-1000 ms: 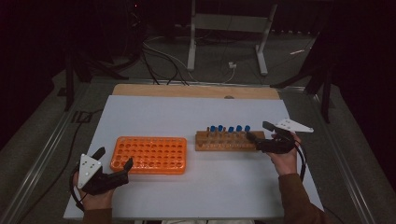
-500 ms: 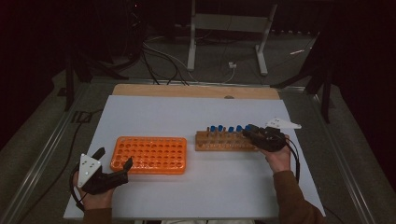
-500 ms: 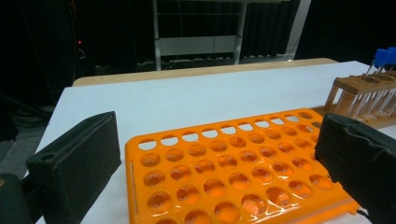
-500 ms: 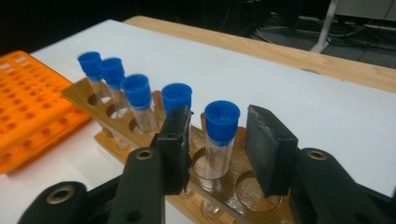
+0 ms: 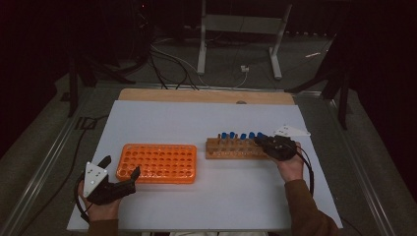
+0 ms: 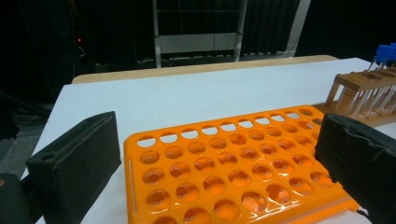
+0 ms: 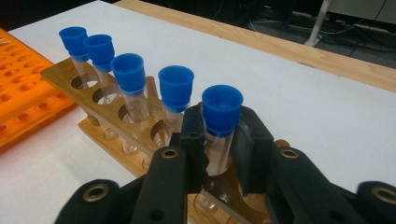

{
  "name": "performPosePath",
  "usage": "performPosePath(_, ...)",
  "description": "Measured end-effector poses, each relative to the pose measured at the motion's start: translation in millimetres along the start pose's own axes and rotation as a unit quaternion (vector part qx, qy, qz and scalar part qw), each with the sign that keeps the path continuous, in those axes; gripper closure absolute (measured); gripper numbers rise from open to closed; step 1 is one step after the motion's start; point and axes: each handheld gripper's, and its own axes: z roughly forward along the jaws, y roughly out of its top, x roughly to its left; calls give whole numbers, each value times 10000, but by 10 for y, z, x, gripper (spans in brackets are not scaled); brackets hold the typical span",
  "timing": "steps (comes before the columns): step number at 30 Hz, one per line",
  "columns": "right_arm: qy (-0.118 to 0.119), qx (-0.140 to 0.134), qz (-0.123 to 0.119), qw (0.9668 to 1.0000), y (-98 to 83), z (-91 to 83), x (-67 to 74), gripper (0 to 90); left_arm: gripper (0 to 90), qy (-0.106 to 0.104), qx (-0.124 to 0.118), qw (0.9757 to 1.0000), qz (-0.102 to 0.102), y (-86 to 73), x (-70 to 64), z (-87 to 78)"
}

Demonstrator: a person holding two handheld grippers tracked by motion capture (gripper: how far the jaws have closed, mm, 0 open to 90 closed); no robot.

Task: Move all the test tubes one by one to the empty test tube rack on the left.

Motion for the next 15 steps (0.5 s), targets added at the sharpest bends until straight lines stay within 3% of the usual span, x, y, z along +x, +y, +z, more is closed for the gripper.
performPosePath(15,2,-107,-51,9999,84,-81,-14,768,12,-25,176,9998,-37,50,-47,43)
